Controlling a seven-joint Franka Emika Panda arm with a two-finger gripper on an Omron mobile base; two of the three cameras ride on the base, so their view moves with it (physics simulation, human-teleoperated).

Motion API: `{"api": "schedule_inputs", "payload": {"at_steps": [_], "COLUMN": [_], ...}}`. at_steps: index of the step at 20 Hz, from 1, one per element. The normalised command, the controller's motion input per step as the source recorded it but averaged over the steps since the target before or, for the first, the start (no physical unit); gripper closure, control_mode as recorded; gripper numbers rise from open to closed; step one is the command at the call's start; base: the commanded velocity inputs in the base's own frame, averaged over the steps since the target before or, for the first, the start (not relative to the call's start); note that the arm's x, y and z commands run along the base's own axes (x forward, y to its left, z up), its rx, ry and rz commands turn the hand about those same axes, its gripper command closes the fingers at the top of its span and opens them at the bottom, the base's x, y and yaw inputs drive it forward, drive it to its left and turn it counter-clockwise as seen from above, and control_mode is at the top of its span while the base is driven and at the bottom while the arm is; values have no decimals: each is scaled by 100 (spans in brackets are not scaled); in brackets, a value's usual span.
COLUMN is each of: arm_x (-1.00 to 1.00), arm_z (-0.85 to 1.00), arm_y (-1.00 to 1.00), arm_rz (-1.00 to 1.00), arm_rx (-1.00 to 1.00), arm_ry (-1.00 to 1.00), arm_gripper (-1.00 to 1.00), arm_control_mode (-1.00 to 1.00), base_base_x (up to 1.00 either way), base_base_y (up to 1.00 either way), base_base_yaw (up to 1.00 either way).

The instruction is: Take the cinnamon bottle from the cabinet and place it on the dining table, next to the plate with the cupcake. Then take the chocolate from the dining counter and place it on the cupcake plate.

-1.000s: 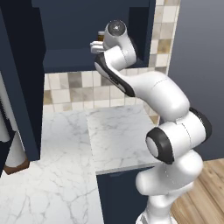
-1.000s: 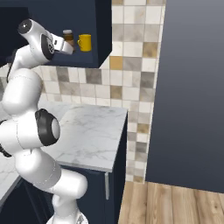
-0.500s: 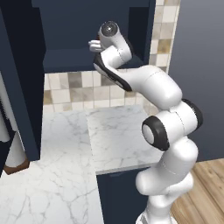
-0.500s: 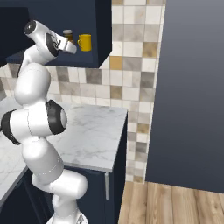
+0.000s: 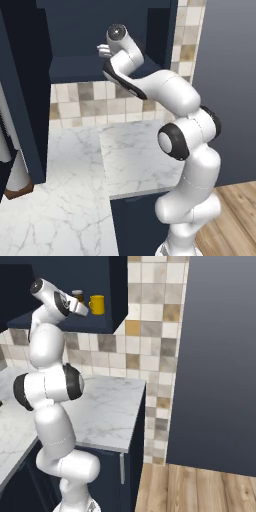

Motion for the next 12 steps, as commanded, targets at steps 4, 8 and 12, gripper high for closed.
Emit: {"api": "schedule_inputs", "payload": {"at_steps": [4,8,12], "arm_x": [34,29,24], "arm_z": [-10,-4,-8], "arm_y": [1,2,0], "arm_rz": [0,0,0], "arm_rx": [0,0,0], "arm_ry": [0,0,0], "arm_gripper": [-100,-100,-100], "arm_control_mode": [-100,-100,-100], "base_base_x": [0,0,0], "base_base_y": [0,0,0], "base_base_yaw": [0,0,0]}}
